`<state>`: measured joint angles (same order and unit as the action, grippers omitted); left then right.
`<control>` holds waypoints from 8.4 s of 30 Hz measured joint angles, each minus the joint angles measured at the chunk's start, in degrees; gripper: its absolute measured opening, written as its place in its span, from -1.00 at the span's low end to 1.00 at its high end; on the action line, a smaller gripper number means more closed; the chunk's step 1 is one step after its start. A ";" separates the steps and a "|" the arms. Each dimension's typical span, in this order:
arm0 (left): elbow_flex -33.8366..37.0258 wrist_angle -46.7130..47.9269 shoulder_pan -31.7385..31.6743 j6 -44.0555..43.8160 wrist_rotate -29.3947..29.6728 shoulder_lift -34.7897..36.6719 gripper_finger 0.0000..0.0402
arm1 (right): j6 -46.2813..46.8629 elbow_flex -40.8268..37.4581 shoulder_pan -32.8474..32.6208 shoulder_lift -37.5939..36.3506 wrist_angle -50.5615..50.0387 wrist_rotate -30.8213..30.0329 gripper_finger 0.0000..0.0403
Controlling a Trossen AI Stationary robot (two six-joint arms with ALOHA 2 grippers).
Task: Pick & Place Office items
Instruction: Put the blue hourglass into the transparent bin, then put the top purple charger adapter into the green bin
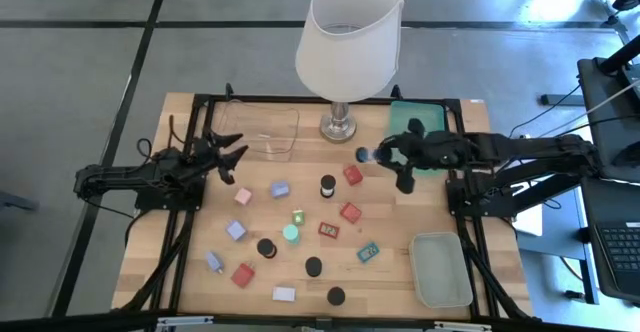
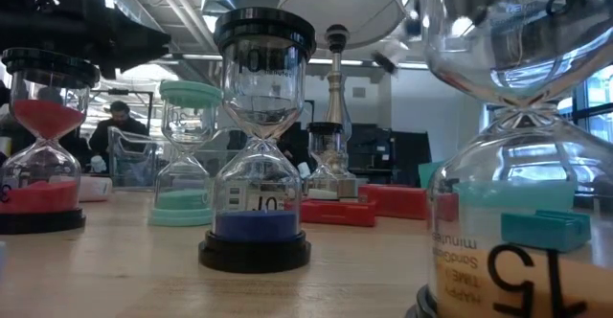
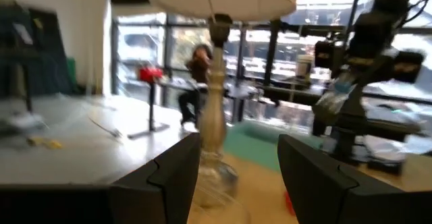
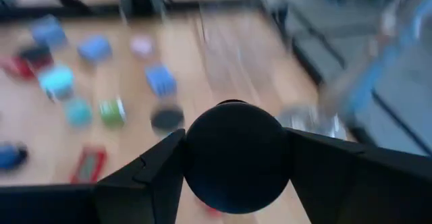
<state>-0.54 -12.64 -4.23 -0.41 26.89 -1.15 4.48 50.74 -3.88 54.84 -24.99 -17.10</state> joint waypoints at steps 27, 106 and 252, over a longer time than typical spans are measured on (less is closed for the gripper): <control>-16.98 -25.29 6.58 20.42 -5.62 -53.52 -0.02 | -4.40 0.00 0.44 20.27 40.85 5.99 0.09; -30.49 -39.68 13.05 50.36 -5.85 -68.17 0.05 | 0.65 0.00 0.39 20.20 51.30 15.11 0.12; -72.02 79.36 -43.91 -6.97 -14.45 -87.80 0.29 | -0.62 0.00 6.19 12.14 16.79 10.47 0.82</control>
<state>-72.56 66.72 -48.14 -7.39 12.44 -88.95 3.86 50.74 2.31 66.98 -8.21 -6.63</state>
